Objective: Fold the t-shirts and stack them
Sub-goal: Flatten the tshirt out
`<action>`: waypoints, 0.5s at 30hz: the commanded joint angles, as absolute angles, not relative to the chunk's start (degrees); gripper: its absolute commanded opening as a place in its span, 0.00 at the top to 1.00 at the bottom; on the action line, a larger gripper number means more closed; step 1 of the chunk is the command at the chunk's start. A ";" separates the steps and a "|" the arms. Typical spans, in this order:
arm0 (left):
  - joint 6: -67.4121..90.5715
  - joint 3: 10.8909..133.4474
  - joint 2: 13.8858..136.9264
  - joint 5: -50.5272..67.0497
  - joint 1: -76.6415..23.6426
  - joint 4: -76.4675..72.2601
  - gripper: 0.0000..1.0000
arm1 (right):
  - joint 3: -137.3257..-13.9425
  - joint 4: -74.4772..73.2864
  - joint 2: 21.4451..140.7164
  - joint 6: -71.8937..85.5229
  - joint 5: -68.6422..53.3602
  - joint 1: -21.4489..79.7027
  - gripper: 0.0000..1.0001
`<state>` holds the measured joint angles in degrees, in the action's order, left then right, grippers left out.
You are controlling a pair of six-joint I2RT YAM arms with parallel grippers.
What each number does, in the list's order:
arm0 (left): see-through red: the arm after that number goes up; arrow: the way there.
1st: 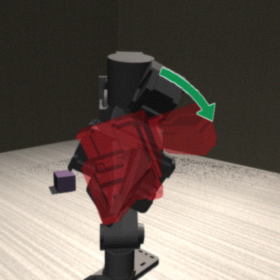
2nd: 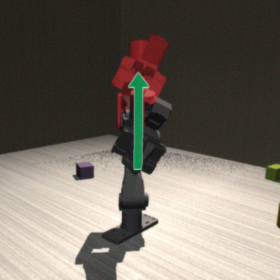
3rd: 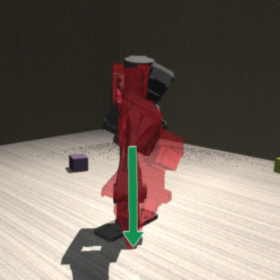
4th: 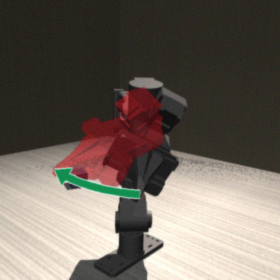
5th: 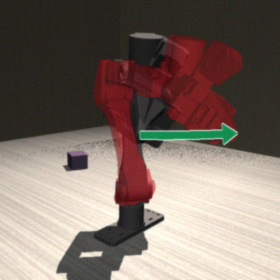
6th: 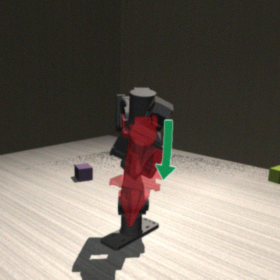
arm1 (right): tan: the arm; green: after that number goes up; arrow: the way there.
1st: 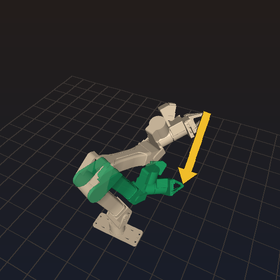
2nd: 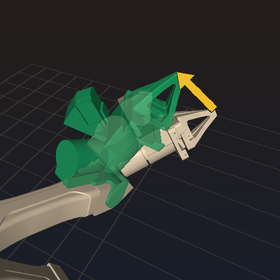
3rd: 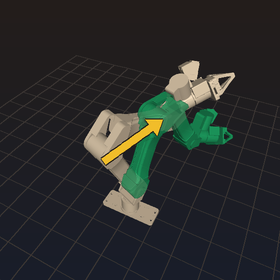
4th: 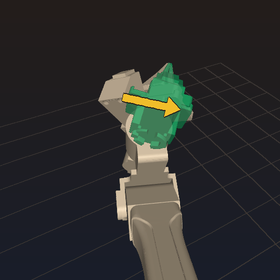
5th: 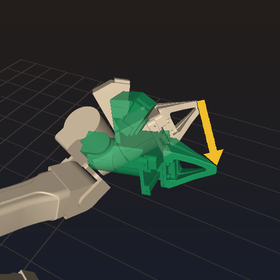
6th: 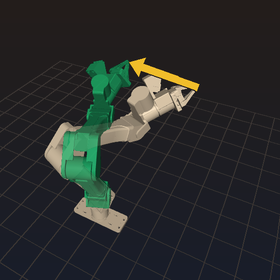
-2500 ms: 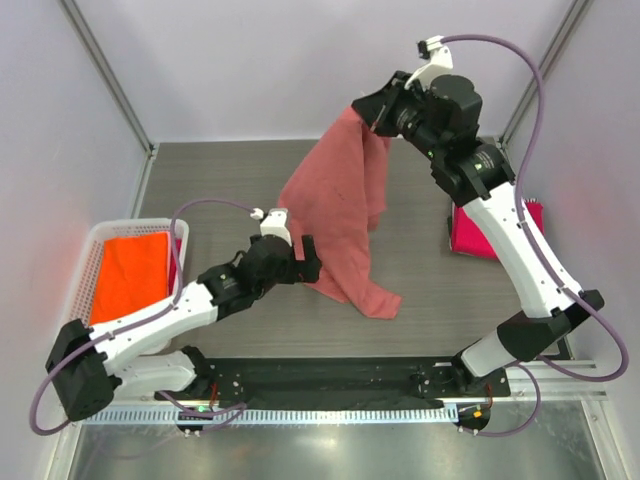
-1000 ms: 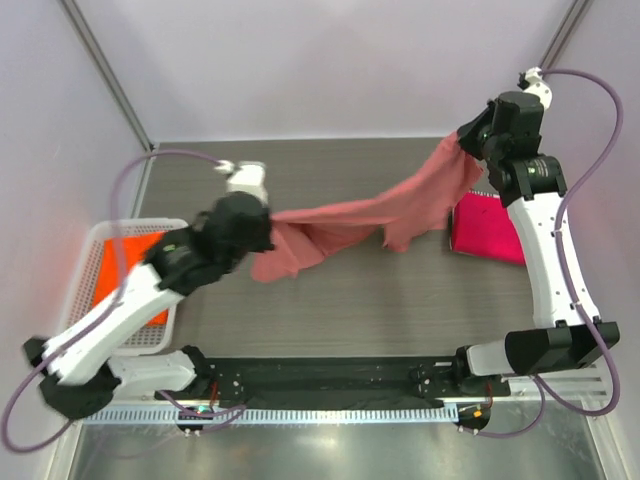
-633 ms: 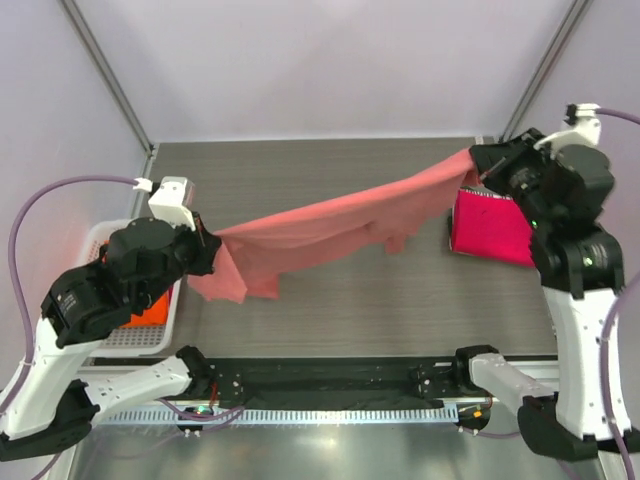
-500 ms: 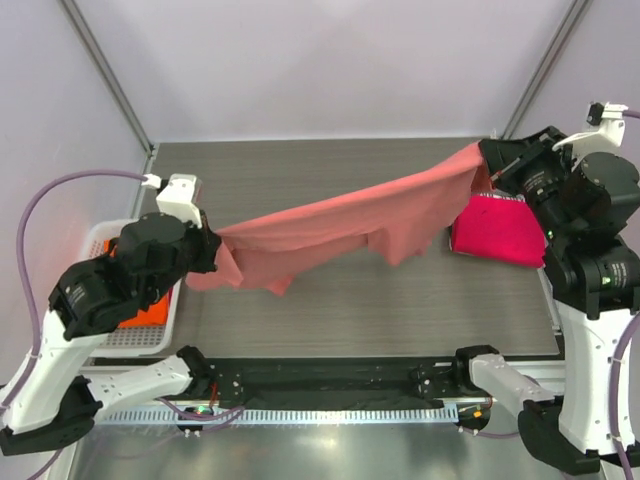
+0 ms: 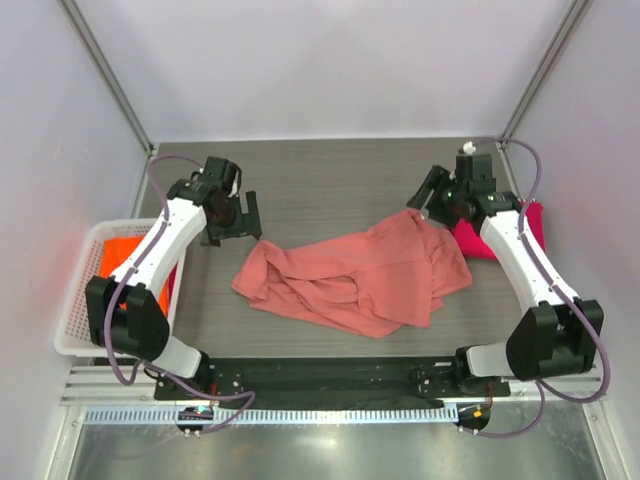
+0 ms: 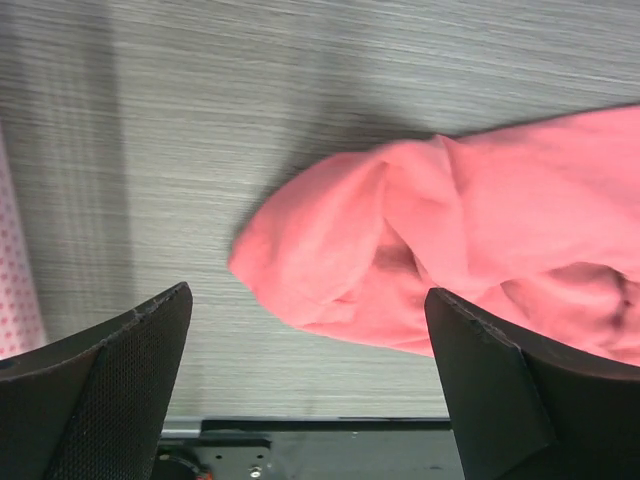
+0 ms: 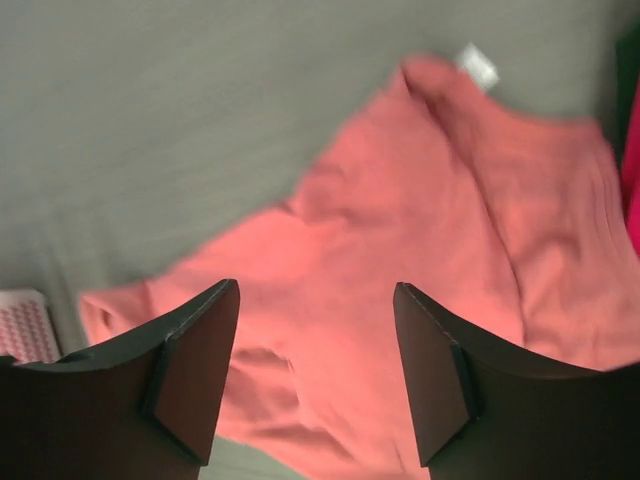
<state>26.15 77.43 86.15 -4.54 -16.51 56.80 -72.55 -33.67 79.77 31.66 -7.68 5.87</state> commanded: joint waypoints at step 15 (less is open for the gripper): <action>40.34 50.28 57.92 11.69 -15.91 35.78 0.00 | -35.78 -44.20 47.82 46.21 8.16 10.61 0.44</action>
